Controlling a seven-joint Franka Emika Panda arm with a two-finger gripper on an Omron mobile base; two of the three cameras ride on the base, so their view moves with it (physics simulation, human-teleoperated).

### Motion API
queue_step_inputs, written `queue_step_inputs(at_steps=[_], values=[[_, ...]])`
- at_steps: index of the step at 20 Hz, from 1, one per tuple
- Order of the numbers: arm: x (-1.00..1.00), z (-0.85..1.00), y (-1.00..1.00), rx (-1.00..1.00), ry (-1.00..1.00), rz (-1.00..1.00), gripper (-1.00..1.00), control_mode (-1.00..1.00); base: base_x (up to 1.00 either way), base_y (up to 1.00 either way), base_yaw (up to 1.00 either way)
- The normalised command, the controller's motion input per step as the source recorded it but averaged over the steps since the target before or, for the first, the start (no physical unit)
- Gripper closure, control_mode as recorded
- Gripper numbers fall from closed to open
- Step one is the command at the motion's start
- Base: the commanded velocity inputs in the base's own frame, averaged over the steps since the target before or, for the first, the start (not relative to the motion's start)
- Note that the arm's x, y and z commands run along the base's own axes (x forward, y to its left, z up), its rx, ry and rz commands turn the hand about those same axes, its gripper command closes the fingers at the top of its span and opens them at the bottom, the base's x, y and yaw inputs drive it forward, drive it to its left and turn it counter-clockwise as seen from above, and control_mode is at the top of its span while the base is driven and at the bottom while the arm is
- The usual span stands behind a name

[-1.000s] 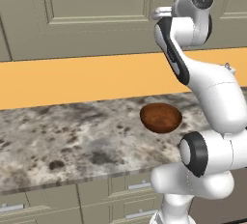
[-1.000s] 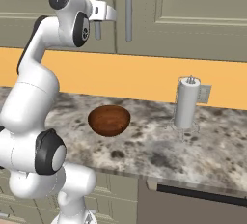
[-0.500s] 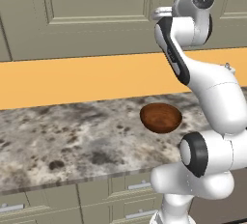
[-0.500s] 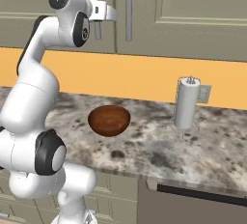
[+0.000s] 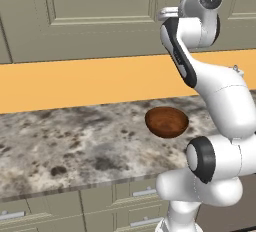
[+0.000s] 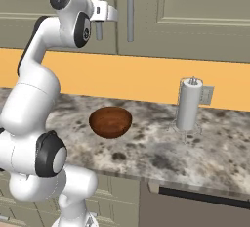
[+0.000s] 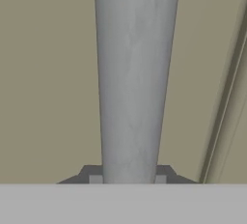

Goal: Open the cabinet and setup a tea strainer by placing it in the bowl upright.

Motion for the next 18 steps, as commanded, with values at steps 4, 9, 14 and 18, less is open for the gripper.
queue_step_inputs(at_steps=[4, 9, 14, 18], values=[[-0.17, 0.0, 0.0, 0.0, 0.0, -0.05, 1.0, -1.0, 0.0, 0.0, 0.0], [-0.71, 0.0, 0.07, 0.0, 0.0, -0.12, 1.0, -1.0, 0.0, 0.0, 0.0], [-0.95, 0.0, 0.37, -0.01, 0.02, -0.19, 1.0, -1.0, 0.0, 0.0, 0.0], [-1.0, 0.0, 0.56, -0.05, 0.03, -0.19, 1.0, -1.0, 0.0, 0.0, 0.0]])
